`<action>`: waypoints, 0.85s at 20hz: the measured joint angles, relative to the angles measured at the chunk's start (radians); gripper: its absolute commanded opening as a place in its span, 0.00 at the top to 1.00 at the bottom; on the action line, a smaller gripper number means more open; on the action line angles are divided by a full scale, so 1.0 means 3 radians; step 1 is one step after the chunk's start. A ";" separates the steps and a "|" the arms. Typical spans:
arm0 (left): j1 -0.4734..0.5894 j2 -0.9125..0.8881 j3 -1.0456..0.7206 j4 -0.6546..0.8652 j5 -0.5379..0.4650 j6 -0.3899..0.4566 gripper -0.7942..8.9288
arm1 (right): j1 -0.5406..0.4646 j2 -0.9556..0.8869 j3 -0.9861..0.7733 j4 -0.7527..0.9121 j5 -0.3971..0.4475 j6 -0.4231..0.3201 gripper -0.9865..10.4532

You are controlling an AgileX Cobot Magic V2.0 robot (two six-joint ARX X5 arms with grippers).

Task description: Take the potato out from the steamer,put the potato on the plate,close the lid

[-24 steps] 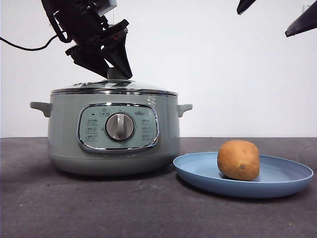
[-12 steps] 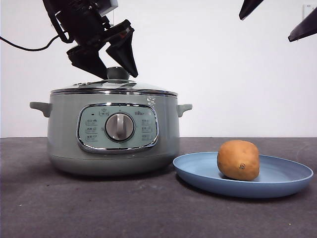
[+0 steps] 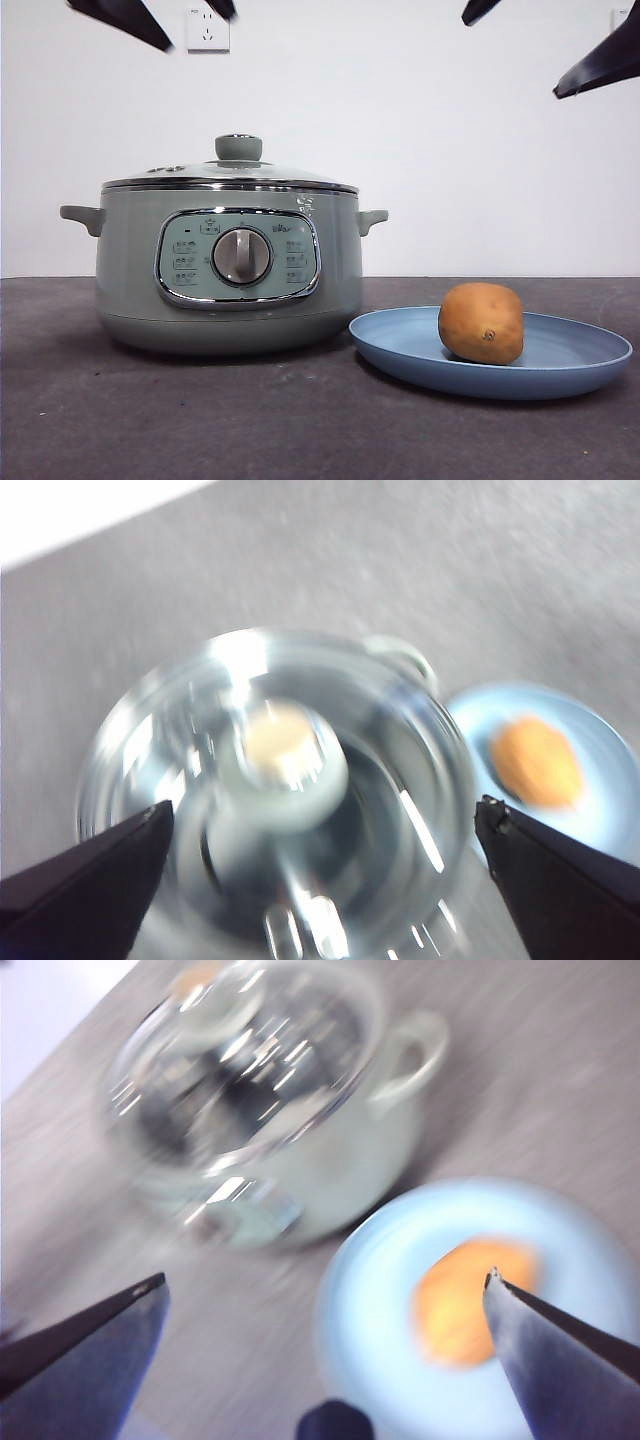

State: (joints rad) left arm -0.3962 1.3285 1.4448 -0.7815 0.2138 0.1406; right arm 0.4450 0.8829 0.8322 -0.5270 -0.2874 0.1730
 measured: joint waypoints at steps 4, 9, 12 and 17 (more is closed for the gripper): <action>-0.0001 -0.0379 0.0003 -0.0807 0.0015 -0.0036 0.54 | 0.0000 0.0000 0.0000 -0.0360 -0.0477 0.0046 0.49; -0.0001 -0.0468 0.0003 -0.1284 0.0159 -0.0036 0.93 | 0.0000 0.0000 0.0000 -0.0563 -0.0595 0.0051 0.92; -0.0001 -0.0468 0.0003 -0.1283 0.0173 -0.0036 0.92 | 0.0000 0.0000 0.0000 -0.0561 -0.0601 0.0050 0.91; -0.0001 -0.0468 0.0003 -0.1226 0.0172 -0.0045 0.92 | 0.0000 0.0000 0.0000 -0.0559 -0.0600 0.0047 0.91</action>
State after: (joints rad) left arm -0.3965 1.1881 1.4456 -1.1492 0.2653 0.1272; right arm 0.4450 0.8829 0.8322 -0.6949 -0.4675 0.1871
